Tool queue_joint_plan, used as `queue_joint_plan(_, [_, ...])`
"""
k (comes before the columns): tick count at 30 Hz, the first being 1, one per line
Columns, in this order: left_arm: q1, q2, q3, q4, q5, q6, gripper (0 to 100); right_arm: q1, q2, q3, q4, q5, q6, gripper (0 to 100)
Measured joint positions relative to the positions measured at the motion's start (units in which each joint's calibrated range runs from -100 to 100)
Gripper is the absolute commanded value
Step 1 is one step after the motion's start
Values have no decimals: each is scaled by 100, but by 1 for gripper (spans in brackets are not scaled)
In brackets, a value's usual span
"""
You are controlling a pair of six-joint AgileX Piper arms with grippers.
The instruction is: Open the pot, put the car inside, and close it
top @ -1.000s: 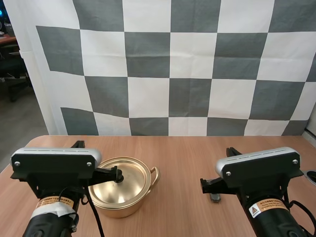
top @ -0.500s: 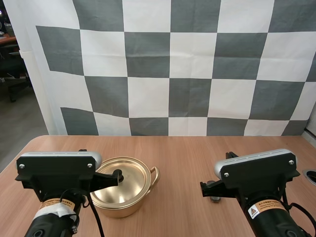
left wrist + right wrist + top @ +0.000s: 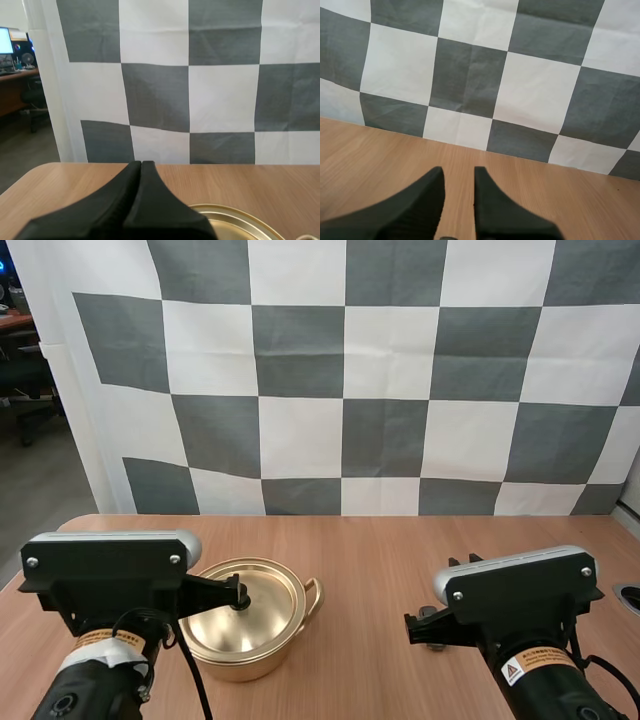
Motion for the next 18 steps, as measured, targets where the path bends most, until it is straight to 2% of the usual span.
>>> queue_joint_plan(5, [-11,545,-498,-207,1043,9,0,0,0,0,31,43,0,49])
queue_joint_plan(8, [-11,909,-783,-476,1213,9,0,0,0,0,31,58,0,46])
queue_joint_plan(10, [-11,1144,-988,-656,1106,9,3,0,0,0,40,102,0,35])
queue_joint_plan(13, [-11,1412,-1254,-723,492,9,7,0,0,0,40,121,0,0])
queue_joint_plan(18, [-11,1805,-1399,-723,-302,9,8,0,0,0,40,193,0,0])
